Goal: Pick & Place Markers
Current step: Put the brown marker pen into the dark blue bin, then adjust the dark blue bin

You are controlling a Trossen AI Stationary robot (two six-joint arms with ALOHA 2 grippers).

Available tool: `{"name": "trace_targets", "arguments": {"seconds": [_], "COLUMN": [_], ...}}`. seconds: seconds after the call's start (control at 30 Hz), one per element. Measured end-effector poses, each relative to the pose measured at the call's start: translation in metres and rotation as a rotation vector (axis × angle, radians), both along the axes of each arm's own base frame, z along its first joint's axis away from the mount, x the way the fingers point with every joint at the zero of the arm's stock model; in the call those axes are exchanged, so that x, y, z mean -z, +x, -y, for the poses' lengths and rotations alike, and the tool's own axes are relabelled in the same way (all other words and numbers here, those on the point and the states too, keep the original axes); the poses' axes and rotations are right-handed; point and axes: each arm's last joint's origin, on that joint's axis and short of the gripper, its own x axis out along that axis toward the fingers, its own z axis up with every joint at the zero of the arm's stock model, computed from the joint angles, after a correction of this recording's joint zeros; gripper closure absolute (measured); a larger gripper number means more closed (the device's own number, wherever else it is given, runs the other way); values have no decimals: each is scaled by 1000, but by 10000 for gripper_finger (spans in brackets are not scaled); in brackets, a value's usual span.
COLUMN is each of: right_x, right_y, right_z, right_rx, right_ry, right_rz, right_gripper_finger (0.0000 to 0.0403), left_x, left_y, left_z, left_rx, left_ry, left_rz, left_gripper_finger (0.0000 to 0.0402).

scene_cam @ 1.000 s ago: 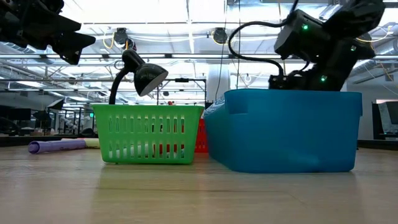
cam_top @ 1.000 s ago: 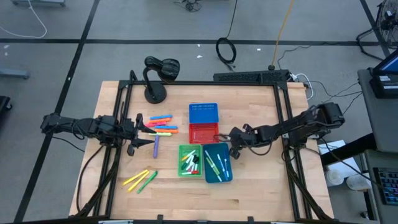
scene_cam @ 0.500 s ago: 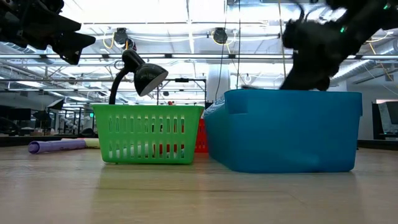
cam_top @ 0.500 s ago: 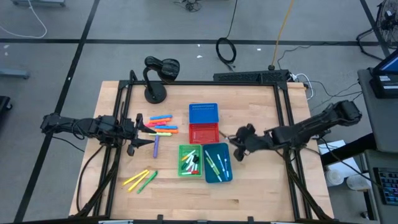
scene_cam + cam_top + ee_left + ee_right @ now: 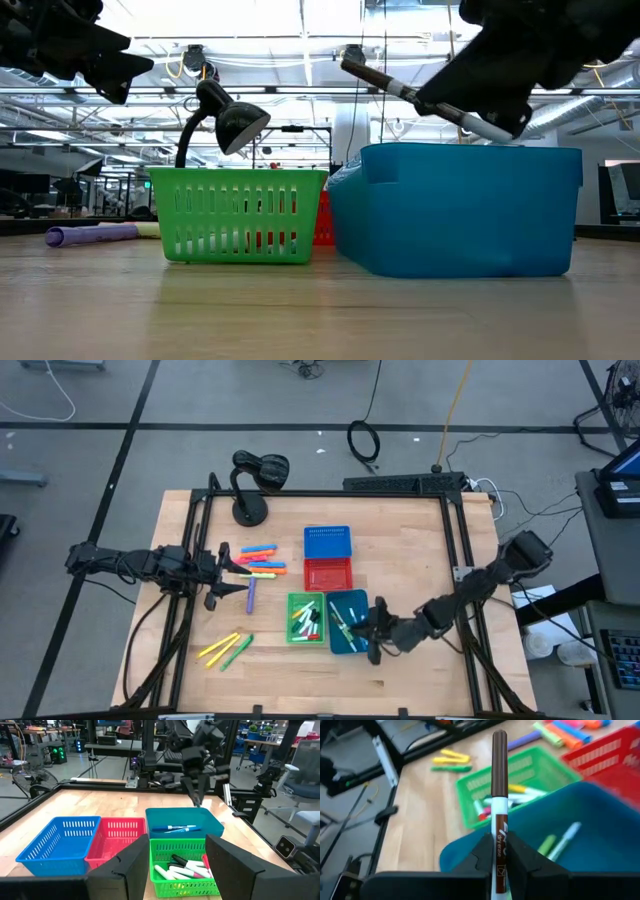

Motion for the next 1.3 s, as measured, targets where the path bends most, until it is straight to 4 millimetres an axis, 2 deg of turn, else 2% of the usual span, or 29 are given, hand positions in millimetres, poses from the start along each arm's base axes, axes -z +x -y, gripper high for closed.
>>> {"name": "trace_targets", "arguments": {"seconds": [0.17,0.37,0.6,0.83,0.93,1.03,1.13,1.23,1.3], "right_x": [8,8,8,-2,-12,-19,-22,-24,-29], "right_y": [-1,-1,-1,5,3,-4,-17,-35,-47], "right_z": [-4,-5,-5,-6,-6,-5,-1,-2,-10], "right_rx": [-14,-24,-37,-112,-176,-233,-257,-365,-482], "right_ry": [-21,-24,-22,-152,-282,-403,-420,-325,-245], "right_rz": [-39,-45,-49,50,94,64,-29,-138,-158], "right_gripper_finger": [374,332,315,313,313,312,318,346,381], "left_x": [0,0,0,0,0,0,0,0,0], "left_y": [0,0,0,0,0,0,0,0,0], "left_z": [0,0,0,0,0,0,0,0,0], "left_rx": [0,0,0,0,0,0,0,0,0], "left_ry": [0,0,0,0,0,0,0,0,0], "left_rz": [0,0,0,0,0,0,0,0,0], "left_gripper_finger": [204,204,204,204,204,204,204,204,204]}}
